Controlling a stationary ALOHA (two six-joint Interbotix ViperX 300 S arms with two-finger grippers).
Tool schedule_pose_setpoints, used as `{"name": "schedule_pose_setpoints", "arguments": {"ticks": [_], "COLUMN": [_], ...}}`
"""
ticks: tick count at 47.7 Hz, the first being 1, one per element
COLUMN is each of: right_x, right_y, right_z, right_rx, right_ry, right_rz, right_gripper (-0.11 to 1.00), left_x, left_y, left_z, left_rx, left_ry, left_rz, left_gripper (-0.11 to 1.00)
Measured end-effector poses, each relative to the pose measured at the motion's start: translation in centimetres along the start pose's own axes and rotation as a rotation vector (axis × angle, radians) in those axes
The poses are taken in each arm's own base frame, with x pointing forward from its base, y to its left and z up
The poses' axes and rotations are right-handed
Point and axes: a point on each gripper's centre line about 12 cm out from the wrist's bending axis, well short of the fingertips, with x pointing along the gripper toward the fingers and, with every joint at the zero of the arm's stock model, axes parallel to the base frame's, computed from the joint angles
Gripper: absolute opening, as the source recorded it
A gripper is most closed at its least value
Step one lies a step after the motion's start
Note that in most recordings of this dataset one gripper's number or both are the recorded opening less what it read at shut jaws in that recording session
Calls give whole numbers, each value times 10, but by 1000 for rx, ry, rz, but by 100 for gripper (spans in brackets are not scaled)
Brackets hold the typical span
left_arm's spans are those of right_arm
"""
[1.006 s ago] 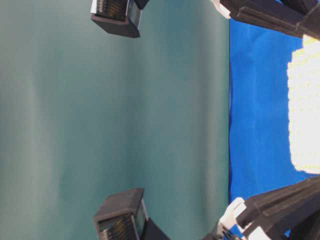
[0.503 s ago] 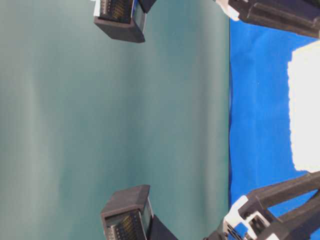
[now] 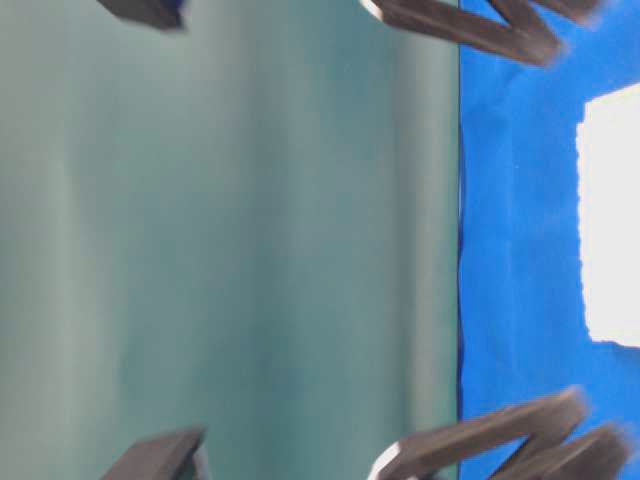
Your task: Fold the yellow towel.
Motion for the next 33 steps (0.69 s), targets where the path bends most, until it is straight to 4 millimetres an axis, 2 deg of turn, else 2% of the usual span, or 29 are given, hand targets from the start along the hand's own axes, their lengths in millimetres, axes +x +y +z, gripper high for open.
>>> {"name": "schedule_pose_setpoints", "arguments": {"ticks": [11, 17, 26, 33], "right_x": [-51, -78, -108, -123], "right_y": [-10, -16, -25, -36], "right_z": [9, 10, 5, -5], "right_rx": [-26, -48, -96, -105], "right_ry": [-132, -194, -256, -300], "right_rz": [15, 18, 4, -19], "right_gripper": [72, 72, 72, 72], "left_x": [-52, -78, -113, -138], "left_y": [3, 4, 9, 14], "left_z": [0, -7, -17, -27], "left_rx": [-4, -2, 9, 42], "left_ry": [-109, -187, -301, -382], "left_rz": [-8, -17, -17, -2], "left_gripper": [51, 52, 51, 51]}}
